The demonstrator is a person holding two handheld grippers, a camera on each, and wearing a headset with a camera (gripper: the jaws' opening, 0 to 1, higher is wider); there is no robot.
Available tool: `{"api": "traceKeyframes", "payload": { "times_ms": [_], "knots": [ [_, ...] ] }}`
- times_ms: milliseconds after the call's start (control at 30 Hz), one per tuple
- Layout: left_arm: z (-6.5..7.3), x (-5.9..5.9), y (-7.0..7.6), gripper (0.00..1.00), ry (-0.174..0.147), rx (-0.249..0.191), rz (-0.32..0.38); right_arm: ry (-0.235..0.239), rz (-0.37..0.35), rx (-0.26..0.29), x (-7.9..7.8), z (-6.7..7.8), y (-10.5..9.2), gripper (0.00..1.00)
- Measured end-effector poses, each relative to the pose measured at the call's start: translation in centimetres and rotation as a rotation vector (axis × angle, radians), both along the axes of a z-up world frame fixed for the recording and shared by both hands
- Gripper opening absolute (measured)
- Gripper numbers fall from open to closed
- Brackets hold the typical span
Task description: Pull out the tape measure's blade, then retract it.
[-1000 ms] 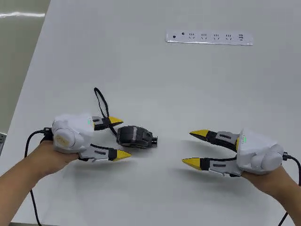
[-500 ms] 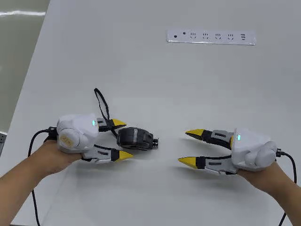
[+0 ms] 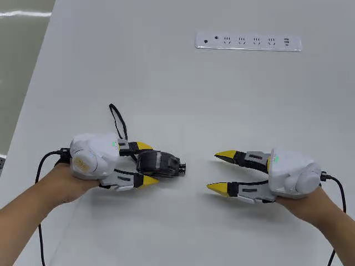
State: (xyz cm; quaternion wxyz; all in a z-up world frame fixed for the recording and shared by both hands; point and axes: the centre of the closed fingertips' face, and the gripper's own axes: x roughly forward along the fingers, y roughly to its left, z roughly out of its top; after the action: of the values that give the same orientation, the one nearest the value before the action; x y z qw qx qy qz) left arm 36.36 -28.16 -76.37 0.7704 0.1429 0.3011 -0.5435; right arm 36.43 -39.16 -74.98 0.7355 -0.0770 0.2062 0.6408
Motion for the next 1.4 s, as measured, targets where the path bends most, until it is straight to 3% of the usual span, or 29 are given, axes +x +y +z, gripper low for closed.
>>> {"api": "traceKeyframes", "payload": {
  "times_ms": [400, 1267, 1400],
  "knots": [
    [-0.3, 0.0, 0.1, 0.33, -0.003, 0.001, -0.014, 0.000, 0.008, -0.001, 0.0, -0.1, 0.4, 0.43],
    [-0.6, 0.0, 0.2, 0.31, -0.005, 0.025, -0.028, -0.006, 0.063, 0.009, 0.1, -1.3, 3.5, 0.42],
    [-0.8, 0.1, 0.3, 0.31, -0.019, 0.045, -0.037, -0.009, 0.071, 0.008, 0.2, -1.6, 3.9, 0.41]
  ]
}}
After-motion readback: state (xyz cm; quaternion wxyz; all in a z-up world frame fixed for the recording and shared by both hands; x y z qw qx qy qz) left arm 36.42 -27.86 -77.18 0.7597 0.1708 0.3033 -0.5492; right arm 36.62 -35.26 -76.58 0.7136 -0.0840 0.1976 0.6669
